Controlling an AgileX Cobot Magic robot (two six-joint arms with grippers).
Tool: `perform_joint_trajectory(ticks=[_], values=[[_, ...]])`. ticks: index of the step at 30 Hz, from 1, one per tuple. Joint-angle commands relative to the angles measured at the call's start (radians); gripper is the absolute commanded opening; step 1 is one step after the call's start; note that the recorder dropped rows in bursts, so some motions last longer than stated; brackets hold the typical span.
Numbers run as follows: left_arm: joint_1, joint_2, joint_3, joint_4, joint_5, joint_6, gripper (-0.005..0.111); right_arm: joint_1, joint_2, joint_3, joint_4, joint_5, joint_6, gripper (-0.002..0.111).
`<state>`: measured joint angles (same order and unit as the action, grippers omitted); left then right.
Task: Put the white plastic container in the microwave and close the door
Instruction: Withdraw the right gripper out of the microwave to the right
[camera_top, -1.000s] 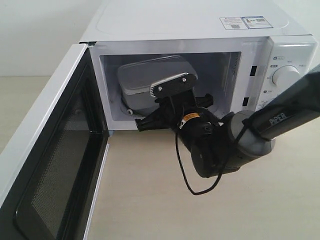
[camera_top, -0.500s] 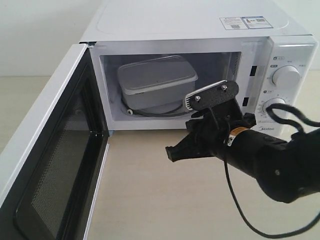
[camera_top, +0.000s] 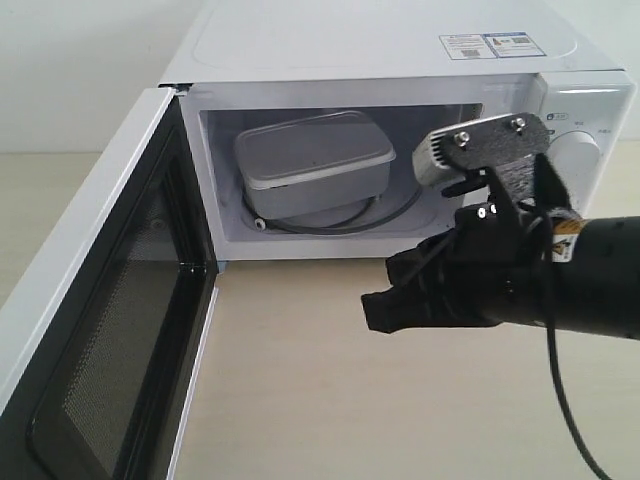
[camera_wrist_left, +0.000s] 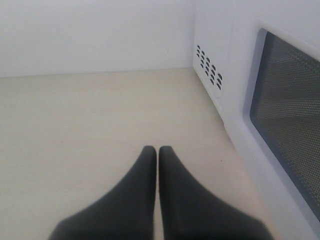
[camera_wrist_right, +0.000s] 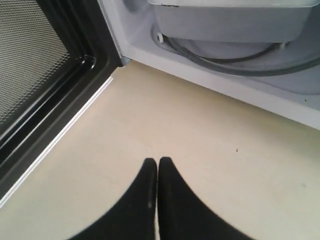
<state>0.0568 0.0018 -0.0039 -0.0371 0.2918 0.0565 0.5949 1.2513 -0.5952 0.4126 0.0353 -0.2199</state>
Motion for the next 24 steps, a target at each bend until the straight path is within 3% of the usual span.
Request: perform_joint_trajectory(ticks=[1,16,24], values=[[0.004,-0.002,0.004,0.002,0.0,-0.004,0.004,-0.002,-0.101,0.002,0.002,0.161,0.038,0.0],[0.004,-0.002,0.004,0.002,0.0,-0.004,0.004,-0.002,-0.249,0.002,0.09,0.593,0.057,0.0],[0.004,-0.002,0.004,0.002,0.0,-0.004,0.004,-0.002,-0.29,0.002,0.103,0.697,0.028,0.0]])
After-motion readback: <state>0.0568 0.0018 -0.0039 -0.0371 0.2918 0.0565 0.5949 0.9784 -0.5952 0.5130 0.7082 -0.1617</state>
